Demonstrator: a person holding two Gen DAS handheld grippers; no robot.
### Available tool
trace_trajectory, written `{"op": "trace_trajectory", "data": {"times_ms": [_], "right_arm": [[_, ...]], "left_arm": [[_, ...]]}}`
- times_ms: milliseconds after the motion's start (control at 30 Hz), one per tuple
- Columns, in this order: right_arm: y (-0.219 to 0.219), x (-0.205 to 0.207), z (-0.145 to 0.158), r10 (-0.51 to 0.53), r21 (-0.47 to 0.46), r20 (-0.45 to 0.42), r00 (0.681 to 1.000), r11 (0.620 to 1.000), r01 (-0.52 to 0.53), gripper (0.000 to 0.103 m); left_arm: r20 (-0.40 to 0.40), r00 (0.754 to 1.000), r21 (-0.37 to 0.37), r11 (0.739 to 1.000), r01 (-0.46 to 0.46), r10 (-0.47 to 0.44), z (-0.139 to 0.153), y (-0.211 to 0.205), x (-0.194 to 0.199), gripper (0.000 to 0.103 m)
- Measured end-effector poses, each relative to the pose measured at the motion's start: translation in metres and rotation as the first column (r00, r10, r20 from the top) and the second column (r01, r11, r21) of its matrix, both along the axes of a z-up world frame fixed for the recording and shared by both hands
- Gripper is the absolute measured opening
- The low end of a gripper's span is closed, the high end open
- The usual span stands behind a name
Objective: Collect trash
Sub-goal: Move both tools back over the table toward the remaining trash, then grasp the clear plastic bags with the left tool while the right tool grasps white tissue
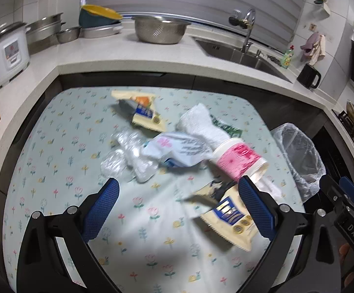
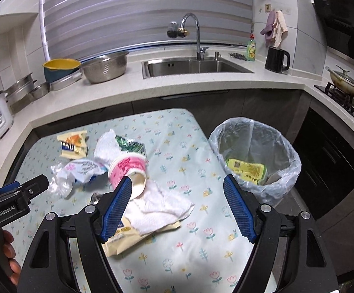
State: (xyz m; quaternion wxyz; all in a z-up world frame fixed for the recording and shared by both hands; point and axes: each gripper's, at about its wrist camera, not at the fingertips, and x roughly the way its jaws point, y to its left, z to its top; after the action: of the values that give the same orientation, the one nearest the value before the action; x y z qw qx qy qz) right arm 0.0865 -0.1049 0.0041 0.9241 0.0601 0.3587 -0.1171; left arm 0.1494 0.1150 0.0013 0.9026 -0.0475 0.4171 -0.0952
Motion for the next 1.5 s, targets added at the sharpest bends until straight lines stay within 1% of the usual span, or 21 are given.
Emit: {"op": "trace_trajectory", "data": {"times_ms": [167, 400, 533, 700, 800, 1067, 1133, 1167, 1200, 1233, 1367, 1433, 1500], "right_arm": [[0.011, 0.006, -0.020, 0.023, 0.001, -0.045, 0.999, 1.000, -0.023, 0.074], [0.015, 0.020, -0.046, 0.035, 0.018, -0.100, 0.994, 0.999, -0.034, 0.073], [0.016, 0.032, -0.060, 0.038, 0.022, -0.126, 0.991, 0.999, -0.036, 0.072], [0.015, 0.043, -0.073, 0.036, 0.023, -0.150, 0.988, 0.999, -0.033, 0.072], [0.015, 0.050, -0.080, 0.034, 0.024, -0.162, 0.986, 0.999, -0.031, 0.072], [0.009, 0.067, -0.093, 0.021, 0.031, -0.188, 0.982, 0.999, -0.016, 0.072], [0.008, 0.069, -0.097, 0.019, 0.035, -0.195, 0.981, 0.999, -0.012, 0.069], [0.007, 0.070, -0.098, 0.021, 0.040, -0.200, 0.980, 0.999, -0.013, 0.067], [0.006, 0.072, -0.101, 0.027, 0.053, -0.208, 0.978, 0.998, -0.017, 0.062], [0.006, 0.072, -0.102, 0.032, 0.063, -0.212, 0.977, 0.998, -0.019, 0.055], [0.008, 0.072, -0.105, 0.050, 0.087, -0.216, 0.975, 0.996, -0.031, 0.040], [0.011, 0.071, -0.104, 0.065, 0.098, -0.216, 0.974, 0.994, -0.044, 0.025], [0.014, 0.068, -0.101, 0.075, 0.099, -0.209, 0.975, 0.994, -0.055, 0.020]], "left_arm": [[-0.044, 0.998, -0.006, 0.999, -0.043, 0.043, -0.020, 0.023, 0.002, 0.094], [-0.096, 0.991, -0.018, 0.995, -0.097, 0.095, -0.043, 0.051, 0.014, 0.094], [-0.113, 0.987, -0.004, 0.993, -0.117, 0.115, -0.055, 0.059, 0.026, 0.094], [-0.125, 0.985, 0.016, 0.993, -0.118, 0.119, -0.069, 0.063, 0.046, 0.093], [-0.138, 0.983, 0.007, 0.993, -0.120, 0.119, -0.076, 0.062, 0.061, 0.094], [-0.139, 0.986, 0.018, 0.996, -0.093, 0.095, -0.091, 0.042, 0.090, 0.092], [-0.135, 0.988, 0.026, 0.997, -0.077, 0.080, -0.093, 0.037, 0.094, 0.087], [-0.141, 0.987, 0.031, 0.997, -0.071, 0.075, -0.095, 0.035, 0.096, 0.081], [-0.152, 0.986, 0.032, 0.998, -0.061, 0.065, -0.098, 0.033, 0.098, 0.071], [-0.160, 0.986, 0.026, 0.998, -0.050, 0.053, -0.100, 0.031, 0.099, 0.066], [-0.171, 0.985, 0.017, 0.999, -0.032, 0.034, -0.100, 0.029, 0.097, 0.037], [-0.175, 0.984, 0.005, 0.999, -0.034, 0.034, -0.099, 0.032, 0.093, 0.034], [-0.174, 0.984, -0.002, 0.999, -0.038, 0.037, -0.096, 0.035, 0.089, 0.030]]}}
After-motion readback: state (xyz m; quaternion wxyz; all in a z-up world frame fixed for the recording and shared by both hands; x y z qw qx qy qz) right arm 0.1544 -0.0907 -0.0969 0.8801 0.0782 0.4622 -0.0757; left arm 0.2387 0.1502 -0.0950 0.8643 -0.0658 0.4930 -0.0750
